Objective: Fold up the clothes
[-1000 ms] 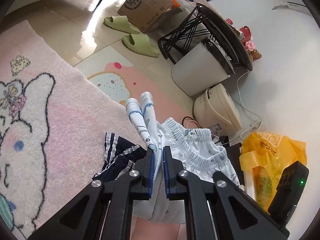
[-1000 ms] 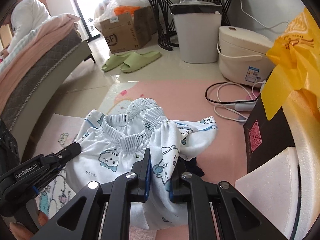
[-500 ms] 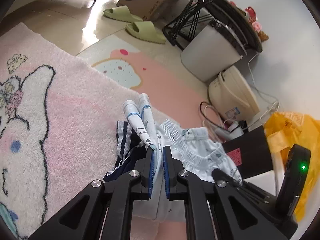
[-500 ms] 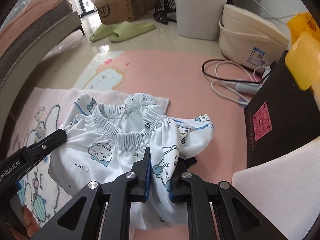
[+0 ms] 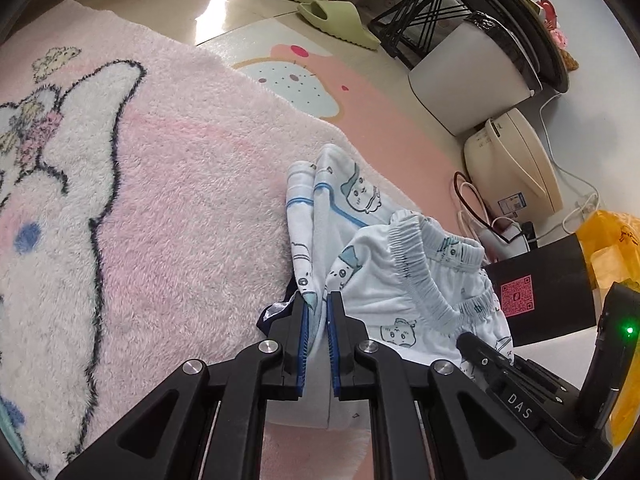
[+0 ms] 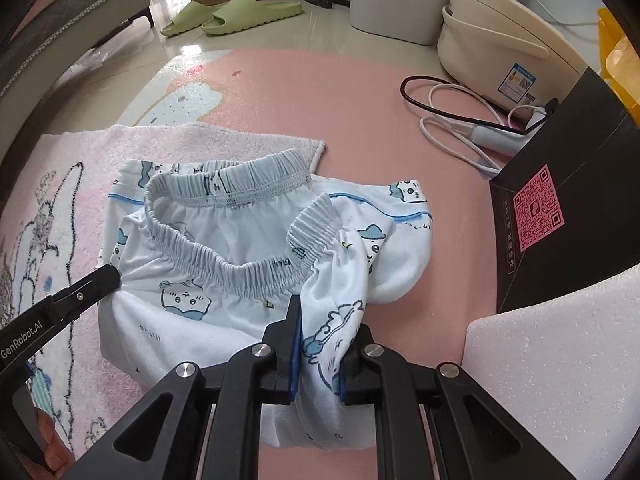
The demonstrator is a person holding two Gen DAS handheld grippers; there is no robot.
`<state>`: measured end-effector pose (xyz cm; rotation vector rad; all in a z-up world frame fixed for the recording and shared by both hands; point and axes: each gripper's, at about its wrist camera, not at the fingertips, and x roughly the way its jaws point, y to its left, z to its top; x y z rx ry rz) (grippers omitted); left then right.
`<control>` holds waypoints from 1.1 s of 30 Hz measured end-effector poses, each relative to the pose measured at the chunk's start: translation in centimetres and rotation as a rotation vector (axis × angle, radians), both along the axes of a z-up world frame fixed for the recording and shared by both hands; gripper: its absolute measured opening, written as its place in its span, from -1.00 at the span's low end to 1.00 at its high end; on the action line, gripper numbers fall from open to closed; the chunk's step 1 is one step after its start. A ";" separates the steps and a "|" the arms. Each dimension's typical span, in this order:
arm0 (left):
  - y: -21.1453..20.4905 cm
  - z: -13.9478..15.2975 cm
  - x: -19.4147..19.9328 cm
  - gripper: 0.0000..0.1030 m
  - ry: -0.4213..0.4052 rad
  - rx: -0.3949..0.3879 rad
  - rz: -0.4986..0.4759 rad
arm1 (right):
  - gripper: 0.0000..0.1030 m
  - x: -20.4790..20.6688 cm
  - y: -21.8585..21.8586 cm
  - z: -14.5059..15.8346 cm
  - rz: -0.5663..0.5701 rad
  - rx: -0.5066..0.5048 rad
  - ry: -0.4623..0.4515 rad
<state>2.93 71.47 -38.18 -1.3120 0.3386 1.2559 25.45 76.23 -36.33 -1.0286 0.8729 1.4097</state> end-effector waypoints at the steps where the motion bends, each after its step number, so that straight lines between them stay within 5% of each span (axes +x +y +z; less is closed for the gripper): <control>1: 0.0 -0.2 0.0 -0.84 -0.007 -0.003 -0.001 | -0.77 -0.1 0.0 -0.3 -0.001 -0.004 -0.004; 7: -0.6 -0.4 -0.3 -0.67 -0.007 -0.031 0.010 | -0.67 -0.6 0.0 -2.0 0.004 -0.045 -0.031; 8: -0.9 -0.2 -0.5 -0.43 0.004 -0.025 0.024 | -0.58 -0.7 0.1 -1.9 0.005 -0.048 -0.029; 10: -1.3 0.3 -1.2 0.38 0.021 -0.009 0.050 | -0.18 -0.3 0.1 -1.7 -0.016 -0.054 -0.024; 11: -1.4 0.6 -1.6 0.77 0.023 0.002 0.062 | 0.15 -0.1 0.2 -1.5 -0.033 -0.052 -0.025; 13: -1.9 1.0 -2.6 0.79 0.005 0.020 0.086 | 0.37 0.5 0.1 -1.1 -0.070 -0.042 -0.031; 19: -2.5 1.4 -4.1 0.80 -0.040 0.027 0.131 | 0.41 1.1 0.3 0.7 -0.135 -0.019 -0.008; 27: -3.9 1.9 -2.9 0.80 0.063 -0.010 0.107 | 0.44 -0.9 -0.4 2.7 -0.131 0.040 -0.063; 33: -5.4 2.0 -3.2 0.80 0.032 -0.035 0.093 | 0.44 -2.6 -1.3 3.2 -0.106 0.047 -0.060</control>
